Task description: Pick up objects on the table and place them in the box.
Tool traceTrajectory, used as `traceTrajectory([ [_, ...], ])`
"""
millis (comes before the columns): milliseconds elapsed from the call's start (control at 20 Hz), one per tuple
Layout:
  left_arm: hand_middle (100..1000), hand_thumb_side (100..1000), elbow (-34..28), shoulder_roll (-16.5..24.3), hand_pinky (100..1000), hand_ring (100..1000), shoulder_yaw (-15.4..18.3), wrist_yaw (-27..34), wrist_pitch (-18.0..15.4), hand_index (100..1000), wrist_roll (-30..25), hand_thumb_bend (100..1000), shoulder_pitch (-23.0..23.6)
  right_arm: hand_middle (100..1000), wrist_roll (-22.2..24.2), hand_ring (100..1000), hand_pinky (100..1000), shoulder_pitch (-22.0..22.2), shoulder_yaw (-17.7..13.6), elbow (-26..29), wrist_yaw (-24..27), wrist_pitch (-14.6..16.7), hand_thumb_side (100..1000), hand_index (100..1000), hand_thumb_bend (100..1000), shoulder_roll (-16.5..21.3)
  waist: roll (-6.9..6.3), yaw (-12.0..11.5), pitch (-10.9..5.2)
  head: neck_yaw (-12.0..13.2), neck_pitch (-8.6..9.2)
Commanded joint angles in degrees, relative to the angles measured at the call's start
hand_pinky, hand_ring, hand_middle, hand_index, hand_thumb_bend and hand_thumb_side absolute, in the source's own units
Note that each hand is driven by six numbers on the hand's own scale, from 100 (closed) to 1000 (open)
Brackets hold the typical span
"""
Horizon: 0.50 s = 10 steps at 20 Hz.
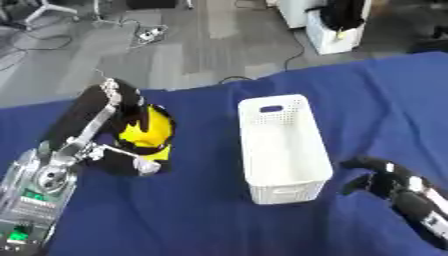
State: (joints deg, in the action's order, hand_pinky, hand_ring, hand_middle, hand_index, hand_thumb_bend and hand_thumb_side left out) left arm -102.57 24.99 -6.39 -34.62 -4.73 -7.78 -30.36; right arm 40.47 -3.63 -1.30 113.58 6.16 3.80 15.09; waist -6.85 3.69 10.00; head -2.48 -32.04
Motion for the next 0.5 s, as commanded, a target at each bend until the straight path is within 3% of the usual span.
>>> traceTrajectory([
  [50,244,100,-1.59,2.00,100,100,0.09,0.88,0.01,346,-0.84,889,-1.95,871,-0.05,707,824,0.00,0.08,1.01,0.40,-0.21,802,935,488,0.66,0.18,-0.06,-1.14,0.62,0.81],
  [500,246,100,-1.85,2.87,100,100,-0.70,2.38,-0.16,346,-2.20,889,-4.94,872,0.40,708,825,-0.10,0.32,1.01,0.40,-0.32,804,935,482,0.88,-0.08,0.28,-1.35,0.99,0.90],
])
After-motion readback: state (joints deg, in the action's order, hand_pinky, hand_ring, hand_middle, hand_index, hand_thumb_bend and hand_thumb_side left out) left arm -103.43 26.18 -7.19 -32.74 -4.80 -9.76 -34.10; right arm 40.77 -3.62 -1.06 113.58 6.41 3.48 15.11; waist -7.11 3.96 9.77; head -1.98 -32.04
